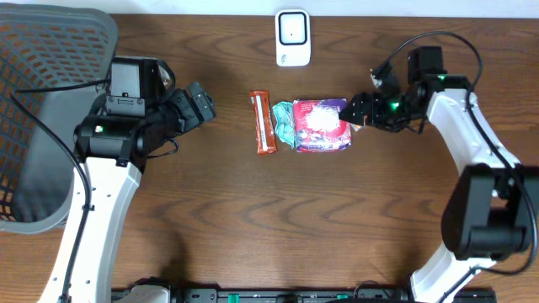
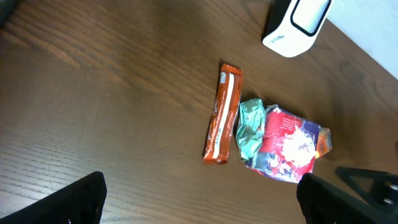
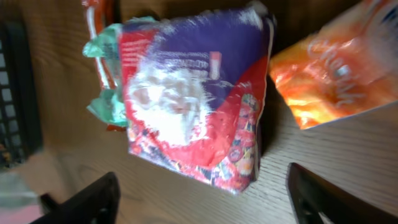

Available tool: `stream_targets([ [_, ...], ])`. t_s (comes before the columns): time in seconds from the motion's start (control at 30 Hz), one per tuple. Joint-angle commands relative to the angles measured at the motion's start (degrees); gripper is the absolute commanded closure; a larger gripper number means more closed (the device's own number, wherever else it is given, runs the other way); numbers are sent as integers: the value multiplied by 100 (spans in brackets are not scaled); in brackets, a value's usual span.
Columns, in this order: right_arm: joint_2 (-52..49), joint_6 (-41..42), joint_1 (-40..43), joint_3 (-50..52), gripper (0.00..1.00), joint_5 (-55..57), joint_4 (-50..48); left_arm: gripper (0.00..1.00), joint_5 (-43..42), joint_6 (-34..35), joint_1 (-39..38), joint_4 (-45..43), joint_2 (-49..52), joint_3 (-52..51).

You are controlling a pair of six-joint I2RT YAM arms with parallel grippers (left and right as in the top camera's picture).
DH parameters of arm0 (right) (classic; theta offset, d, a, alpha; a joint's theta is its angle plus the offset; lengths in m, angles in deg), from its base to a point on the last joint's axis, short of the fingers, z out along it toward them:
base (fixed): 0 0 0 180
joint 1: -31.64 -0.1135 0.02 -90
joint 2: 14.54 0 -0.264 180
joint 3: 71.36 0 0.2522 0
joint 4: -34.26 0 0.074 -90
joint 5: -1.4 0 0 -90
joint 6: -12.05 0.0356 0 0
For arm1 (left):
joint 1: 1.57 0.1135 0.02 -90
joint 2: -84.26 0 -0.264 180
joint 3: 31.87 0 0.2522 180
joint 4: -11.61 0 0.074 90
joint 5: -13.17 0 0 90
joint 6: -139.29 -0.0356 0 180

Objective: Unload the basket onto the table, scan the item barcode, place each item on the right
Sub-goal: 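Grasp the purple liner pack with the right gripper, then lift the purple pack toward the white scanner with the right gripper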

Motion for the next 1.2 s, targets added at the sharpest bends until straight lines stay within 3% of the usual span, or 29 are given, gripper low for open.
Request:
stream_targets([
  [0.0, -483, -162, -9, -105, 24, -662, 7, 2, -9, 9, 24, 0, -20, 9],
  [0.17, -1075, -396, -181, -96, 24, -894, -164, 2, -9, 9, 24, 0, -20, 9],
  [0.23, -1311, -396, -208, -96, 29, -894, -308, 2, -9, 9, 24, 0, -20, 9],
  [0.27, -1368, -396, -208, -96, 38, -890, -356, 2, -9, 9, 24, 0, -20, 9],
  [0.33, -1386, -391, -195, -98, 65, -844, -402, 2, -9, 9, 24, 0, -20, 9],
  [0.43, -1294, -260, -129, -208, 85, -835, -348, 2, -9, 9, 24, 0, -20, 9],
  [0.47, -1241, -195, -94, -289, 99, -813, -264, 2, -9, 9, 24, 0, -20, 9],
  [0.57, -1005, -63, -22, -691, 99, -310, 219, 2, -9, 9, 24, 0, -20, 9],
  [0.67, -629, 81, -105, -1263, 99, 957, 866, 2, -9, 9, 24, 0, -20, 9],
  [0.93, 138, 2205, -1259, -1878, 99, 6553, 1864, 2, -11, 9, 24, 0, -20, 9],
  [1.0, 94, 2514, -1602, -1856, 99, 7510, 2052, 2, -9, 9, 24, 0, -20, 9],
  [1.17, -267, 3021, -2430, -1572, 99, 8520, 2155, 2, -9, 9, 24, 0, -20, 9],
])
